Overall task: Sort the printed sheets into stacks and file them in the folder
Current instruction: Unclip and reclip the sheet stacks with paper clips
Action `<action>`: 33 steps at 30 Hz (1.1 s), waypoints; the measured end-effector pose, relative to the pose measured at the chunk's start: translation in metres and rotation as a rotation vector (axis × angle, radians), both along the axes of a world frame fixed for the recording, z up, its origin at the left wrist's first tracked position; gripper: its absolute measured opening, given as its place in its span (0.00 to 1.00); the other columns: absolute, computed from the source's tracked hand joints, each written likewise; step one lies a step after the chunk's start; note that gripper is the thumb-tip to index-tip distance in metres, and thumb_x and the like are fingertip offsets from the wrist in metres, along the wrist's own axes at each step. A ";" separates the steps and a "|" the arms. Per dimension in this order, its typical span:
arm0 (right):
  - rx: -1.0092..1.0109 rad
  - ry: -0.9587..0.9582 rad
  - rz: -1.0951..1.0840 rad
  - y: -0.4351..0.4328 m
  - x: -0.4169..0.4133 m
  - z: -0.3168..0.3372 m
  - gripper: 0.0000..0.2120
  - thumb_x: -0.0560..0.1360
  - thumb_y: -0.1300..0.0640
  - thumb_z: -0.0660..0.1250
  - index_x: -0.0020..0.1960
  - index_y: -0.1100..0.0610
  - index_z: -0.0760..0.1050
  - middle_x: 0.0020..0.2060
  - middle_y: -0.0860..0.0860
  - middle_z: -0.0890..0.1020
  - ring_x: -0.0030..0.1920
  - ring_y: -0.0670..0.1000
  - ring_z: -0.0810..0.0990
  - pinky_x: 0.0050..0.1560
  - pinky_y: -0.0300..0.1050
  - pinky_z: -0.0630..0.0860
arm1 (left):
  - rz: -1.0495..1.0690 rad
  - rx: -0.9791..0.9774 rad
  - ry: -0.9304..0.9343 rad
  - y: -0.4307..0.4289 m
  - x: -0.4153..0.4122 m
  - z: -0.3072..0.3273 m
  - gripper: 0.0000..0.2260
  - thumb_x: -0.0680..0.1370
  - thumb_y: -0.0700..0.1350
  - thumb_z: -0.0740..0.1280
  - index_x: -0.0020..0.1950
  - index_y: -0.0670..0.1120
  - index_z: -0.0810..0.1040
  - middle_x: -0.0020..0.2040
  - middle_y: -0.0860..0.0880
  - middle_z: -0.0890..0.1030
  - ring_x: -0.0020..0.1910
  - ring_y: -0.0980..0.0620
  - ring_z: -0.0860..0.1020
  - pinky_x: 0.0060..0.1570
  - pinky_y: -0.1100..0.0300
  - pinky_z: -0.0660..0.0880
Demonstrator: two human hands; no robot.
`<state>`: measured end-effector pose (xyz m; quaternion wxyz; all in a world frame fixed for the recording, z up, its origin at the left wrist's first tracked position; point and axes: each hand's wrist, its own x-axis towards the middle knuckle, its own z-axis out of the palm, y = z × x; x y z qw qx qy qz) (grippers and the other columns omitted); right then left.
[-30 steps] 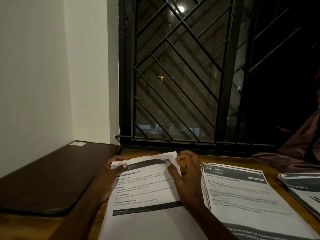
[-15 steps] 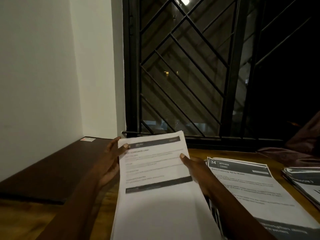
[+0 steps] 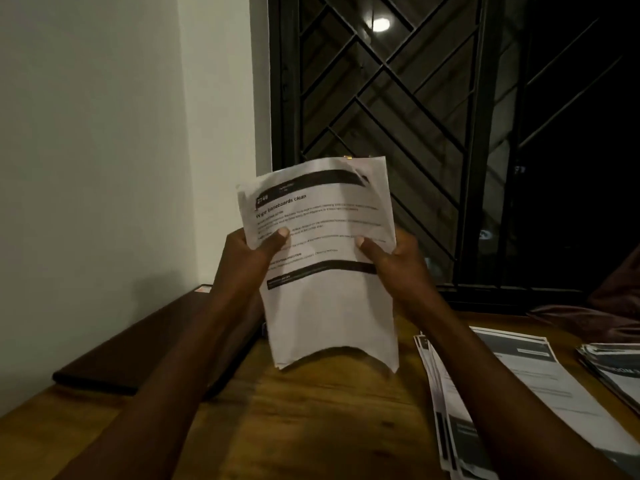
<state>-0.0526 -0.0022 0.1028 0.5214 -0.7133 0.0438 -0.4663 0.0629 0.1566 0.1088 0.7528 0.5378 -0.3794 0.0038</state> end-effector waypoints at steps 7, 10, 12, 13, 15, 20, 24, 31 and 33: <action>0.037 0.000 0.087 0.007 -0.011 -0.007 0.13 0.72 0.61 0.71 0.52 0.47 0.74 0.49 0.50 0.81 0.49 0.50 0.81 0.44 0.43 0.81 | -0.001 -0.002 0.008 -0.001 0.002 -0.006 0.07 0.75 0.40 0.70 0.51 0.47 0.78 0.41 0.55 0.84 0.35 0.61 0.83 0.31 0.69 0.76; 0.077 0.019 0.044 0.004 -0.014 -0.017 0.12 0.72 0.60 0.71 0.52 0.49 0.74 0.46 0.47 0.81 0.47 0.49 0.81 0.41 0.41 0.79 | -0.028 0.066 0.070 -0.002 0.011 -0.025 0.09 0.73 0.39 0.72 0.50 0.49 0.79 0.40 0.54 0.85 0.37 0.55 0.84 0.33 0.64 0.79; 0.083 0.014 0.001 0.005 -0.013 -0.021 0.11 0.73 0.61 0.70 0.49 0.49 0.74 0.44 0.46 0.80 0.47 0.49 0.80 0.42 0.42 0.79 | -0.038 0.100 0.108 -0.005 0.014 -0.034 0.09 0.73 0.40 0.73 0.50 0.50 0.79 0.44 0.50 0.85 0.40 0.52 0.85 0.38 0.59 0.82; 0.085 0.003 -0.017 0.007 -0.013 -0.020 0.10 0.74 0.61 0.70 0.47 0.48 0.73 0.43 0.46 0.80 0.45 0.48 0.80 0.41 0.41 0.79 | -0.034 0.105 0.106 -0.005 0.015 -0.035 0.09 0.73 0.39 0.72 0.50 0.50 0.79 0.45 0.49 0.85 0.41 0.52 0.85 0.39 0.58 0.82; 0.102 -0.042 -0.018 0.010 -0.013 -0.013 0.09 0.75 0.61 0.68 0.45 0.47 0.73 0.41 0.45 0.80 0.43 0.46 0.80 0.39 0.40 0.78 | -0.032 0.089 0.075 -0.006 0.014 -0.029 0.08 0.74 0.39 0.72 0.48 0.50 0.79 0.43 0.51 0.85 0.39 0.54 0.85 0.37 0.61 0.81; 0.131 -0.040 0.000 0.009 -0.014 -0.011 0.09 0.74 0.60 0.68 0.44 0.47 0.72 0.41 0.46 0.80 0.42 0.46 0.80 0.34 0.37 0.77 | -0.031 0.109 0.039 -0.007 0.015 -0.023 0.08 0.72 0.39 0.73 0.48 0.49 0.78 0.39 0.53 0.85 0.36 0.56 0.84 0.33 0.64 0.79; 0.124 0.044 -0.023 0.007 -0.015 -0.016 0.10 0.74 0.58 0.70 0.49 0.46 0.72 0.45 0.47 0.80 0.45 0.48 0.81 0.38 0.39 0.78 | 0.006 0.204 0.057 -0.007 0.019 -0.041 0.10 0.71 0.38 0.74 0.50 0.47 0.80 0.51 0.44 0.84 0.50 0.45 0.84 0.48 0.55 0.81; -0.301 0.193 -0.183 -0.022 -0.043 0.059 0.27 0.71 0.64 0.71 0.66 0.47 0.69 0.53 0.45 0.77 0.52 0.47 0.78 0.45 0.41 0.76 | 0.342 0.498 -0.481 0.004 0.026 0.025 0.14 0.74 0.41 0.72 0.59 0.40 0.79 0.50 0.46 0.80 0.45 0.52 0.77 0.34 0.73 0.71; -0.375 0.508 -0.153 -0.024 -0.041 0.057 0.21 0.71 0.61 0.71 0.62 0.51 0.72 0.48 0.45 0.78 0.50 0.48 0.78 0.41 0.38 0.74 | 0.312 0.575 -0.567 -0.002 0.021 0.035 0.15 0.74 0.41 0.72 0.60 0.40 0.79 0.52 0.45 0.81 0.43 0.55 0.76 0.34 0.74 0.71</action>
